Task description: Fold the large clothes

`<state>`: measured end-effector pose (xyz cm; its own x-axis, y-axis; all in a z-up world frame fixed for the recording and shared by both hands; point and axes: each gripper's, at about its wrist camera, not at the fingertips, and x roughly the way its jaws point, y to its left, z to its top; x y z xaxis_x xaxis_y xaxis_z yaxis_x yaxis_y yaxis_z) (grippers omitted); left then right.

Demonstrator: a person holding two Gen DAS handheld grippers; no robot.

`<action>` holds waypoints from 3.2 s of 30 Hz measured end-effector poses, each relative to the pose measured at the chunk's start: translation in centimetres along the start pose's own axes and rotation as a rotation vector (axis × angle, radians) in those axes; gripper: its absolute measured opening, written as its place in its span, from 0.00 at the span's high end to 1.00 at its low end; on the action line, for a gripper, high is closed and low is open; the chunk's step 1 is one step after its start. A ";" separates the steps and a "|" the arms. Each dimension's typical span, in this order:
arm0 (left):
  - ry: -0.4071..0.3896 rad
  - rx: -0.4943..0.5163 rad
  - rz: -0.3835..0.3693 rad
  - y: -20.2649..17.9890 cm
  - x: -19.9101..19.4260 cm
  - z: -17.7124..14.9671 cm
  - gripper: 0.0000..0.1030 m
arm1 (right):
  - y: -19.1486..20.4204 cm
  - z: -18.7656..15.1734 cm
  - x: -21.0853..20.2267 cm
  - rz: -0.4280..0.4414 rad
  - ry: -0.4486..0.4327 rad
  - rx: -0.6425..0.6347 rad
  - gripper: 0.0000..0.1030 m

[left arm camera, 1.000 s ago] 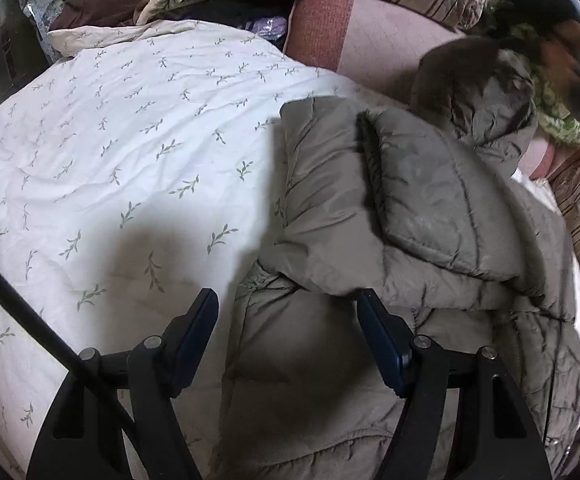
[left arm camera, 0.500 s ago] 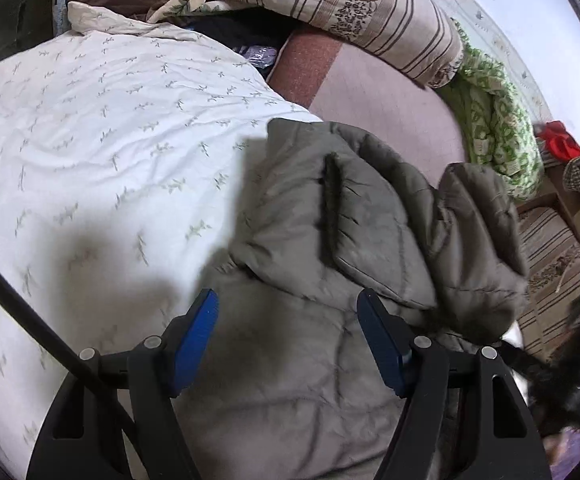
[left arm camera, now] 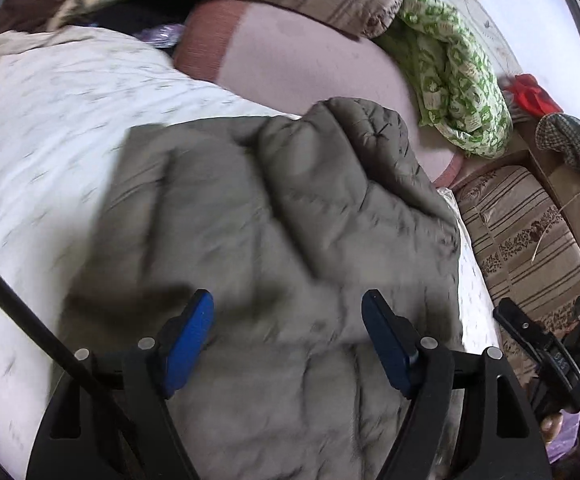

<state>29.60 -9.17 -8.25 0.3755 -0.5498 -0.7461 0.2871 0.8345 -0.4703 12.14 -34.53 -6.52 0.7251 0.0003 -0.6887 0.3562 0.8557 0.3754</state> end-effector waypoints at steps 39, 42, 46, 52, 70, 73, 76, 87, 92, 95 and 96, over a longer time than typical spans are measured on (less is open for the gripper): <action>-0.048 0.057 0.146 0.5 -4.9 -5.4 0.56 | 0.9 -6.7 3.0 0.003 0.174 -0.004 0.37; -0.149 0.076 0.224 1.4 -8.6 -7.1 0.48 | 1.9 -7.2 -0.7 -0.048 0.109 -0.078 0.37; -0.265 0.046 0.356 3.4 -11.7 -9.2 0.42 | 5.0 -5.1 -2.5 -0.079 0.021 -0.166 0.37; -0.393 0.001 0.485 8.1 -13.8 -10.4 0.41 | 12.0 0.4 2.9 -0.160 -0.077 -0.251 0.37; -0.381 -0.038 0.467 12.5 -13.4 -9.6 0.41 | 14.6 2.6 13.5 -0.231 0.043 -0.266 0.33; -0.374 -0.039 0.457 12.4 -13.2 -9.6 0.40 | 12.5 1.7 10.7 -0.287 0.009 -0.269 0.33; -0.346 -0.045 0.443 12.4 -12.4 -9.6 0.40 | 9.4 -0.1 11.7 -0.363 0.051 -0.256 0.33; -0.313 -0.085 0.429 13.2 -11.6 -9.7 0.40 | 12.3 -1.3 8.8 -0.309 -0.002 -0.292 0.32; -0.300 -0.051 0.431 12.5 -11.1 -9.9 0.40 | 15.6 -3.2 11.6 -0.244 0.059 -0.330 0.31; -0.318 -0.037 0.446 12.2 -11.3 -9.9 0.40 | 16.1 -4.7 15.6 -0.308 0.146 -0.375 0.30; -0.323 -0.034 0.449 12.2 -11.4 -9.9 0.40 | 16.2 -4.7 15.6 -0.319 0.139 -0.386 0.30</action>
<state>20.11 7.63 -10.11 0.7072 -0.1187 -0.6970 0.0098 0.9874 -0.1581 26.43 -18.26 -14.13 0.5217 -0.2453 -0.8171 0.2844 0.9530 -0.1045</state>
